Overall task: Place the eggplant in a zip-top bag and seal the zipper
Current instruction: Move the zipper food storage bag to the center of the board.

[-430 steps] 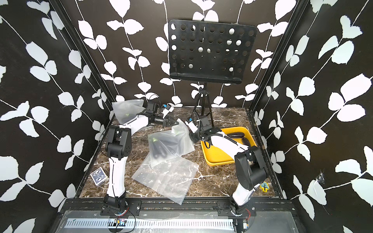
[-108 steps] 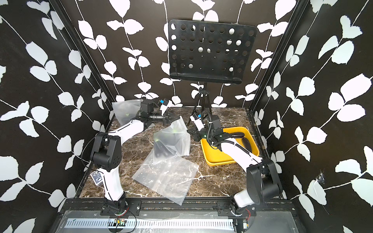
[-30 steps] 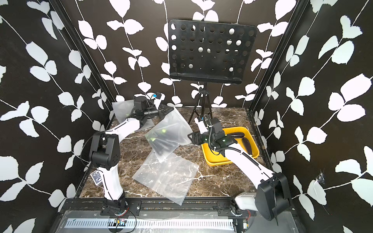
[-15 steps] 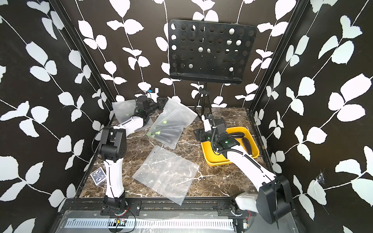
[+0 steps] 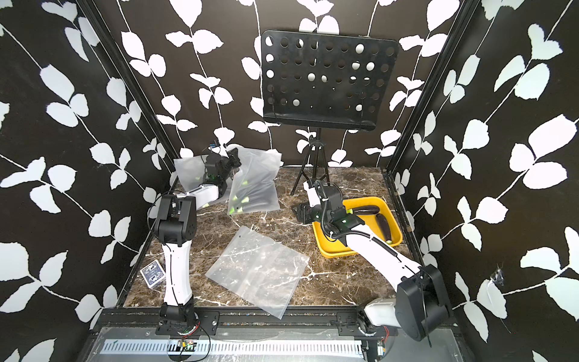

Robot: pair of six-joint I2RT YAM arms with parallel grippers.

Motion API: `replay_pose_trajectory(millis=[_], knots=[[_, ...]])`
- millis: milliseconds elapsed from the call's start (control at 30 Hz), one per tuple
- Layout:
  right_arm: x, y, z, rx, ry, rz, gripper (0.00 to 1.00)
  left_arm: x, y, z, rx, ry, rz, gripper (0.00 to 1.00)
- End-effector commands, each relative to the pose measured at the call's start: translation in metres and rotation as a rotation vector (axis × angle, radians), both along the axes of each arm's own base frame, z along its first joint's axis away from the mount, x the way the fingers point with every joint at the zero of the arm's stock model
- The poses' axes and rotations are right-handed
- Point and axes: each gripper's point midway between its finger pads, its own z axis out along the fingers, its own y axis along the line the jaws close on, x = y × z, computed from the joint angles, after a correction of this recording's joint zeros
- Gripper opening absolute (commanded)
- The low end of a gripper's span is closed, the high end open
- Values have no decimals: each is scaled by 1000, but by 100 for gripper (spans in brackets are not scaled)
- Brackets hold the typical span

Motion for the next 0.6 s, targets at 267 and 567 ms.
replay_pose_trajectory(millis=[267, 567], knots=[[3, 29, 9, 36, -23, 70, 67, 4, 10, -17, 118, 129, -61, 33], [4, 26, -2, 6, -9, 58, 67, -17, 41, 12, 259, 150, 62, 51]])
